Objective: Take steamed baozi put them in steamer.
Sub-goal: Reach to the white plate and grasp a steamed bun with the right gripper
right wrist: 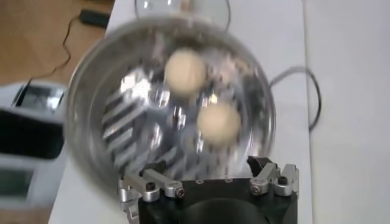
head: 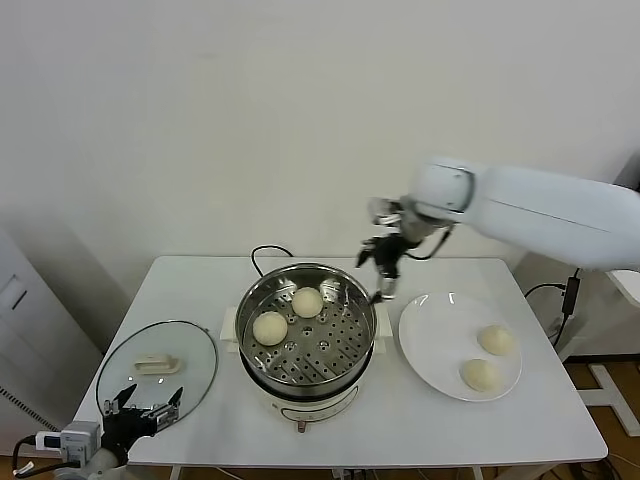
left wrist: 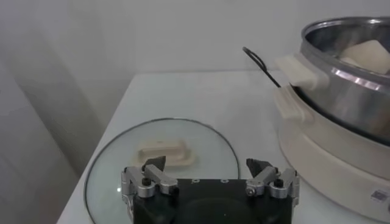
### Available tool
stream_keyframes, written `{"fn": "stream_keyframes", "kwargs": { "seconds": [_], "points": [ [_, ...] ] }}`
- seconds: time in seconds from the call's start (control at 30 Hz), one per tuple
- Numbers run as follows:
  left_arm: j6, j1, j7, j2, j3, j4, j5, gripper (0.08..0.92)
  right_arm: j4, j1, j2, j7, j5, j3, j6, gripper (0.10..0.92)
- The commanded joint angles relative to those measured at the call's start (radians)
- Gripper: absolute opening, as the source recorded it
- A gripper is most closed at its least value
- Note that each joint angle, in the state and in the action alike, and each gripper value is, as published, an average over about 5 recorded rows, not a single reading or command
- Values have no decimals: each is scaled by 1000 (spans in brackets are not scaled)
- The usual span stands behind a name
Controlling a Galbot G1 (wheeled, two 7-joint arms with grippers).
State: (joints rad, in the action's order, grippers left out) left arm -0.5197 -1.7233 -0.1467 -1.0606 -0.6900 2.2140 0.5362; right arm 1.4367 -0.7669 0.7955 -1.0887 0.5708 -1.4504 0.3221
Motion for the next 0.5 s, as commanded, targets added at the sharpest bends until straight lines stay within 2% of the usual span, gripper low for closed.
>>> {"fn": "stream_keyframes", "kwargs": {
  "seconds": [0.03, 0.3, 0.5],
  "points": [
    [-1, 0, 0, 1, 2, 1, 0, 823, -7, 17, -231, -169, -234, -13, -142, 823],
    [-4, 1, 0, 3, 2, 3, -1, 823, -110, 226, -257, -191, -397, 138, -248, 823],
    [-8, 2, -1, 3, 1, 4, -1, 823, -169, 361, -247, -198, -454, 244, -302, 823]
  ]
}}
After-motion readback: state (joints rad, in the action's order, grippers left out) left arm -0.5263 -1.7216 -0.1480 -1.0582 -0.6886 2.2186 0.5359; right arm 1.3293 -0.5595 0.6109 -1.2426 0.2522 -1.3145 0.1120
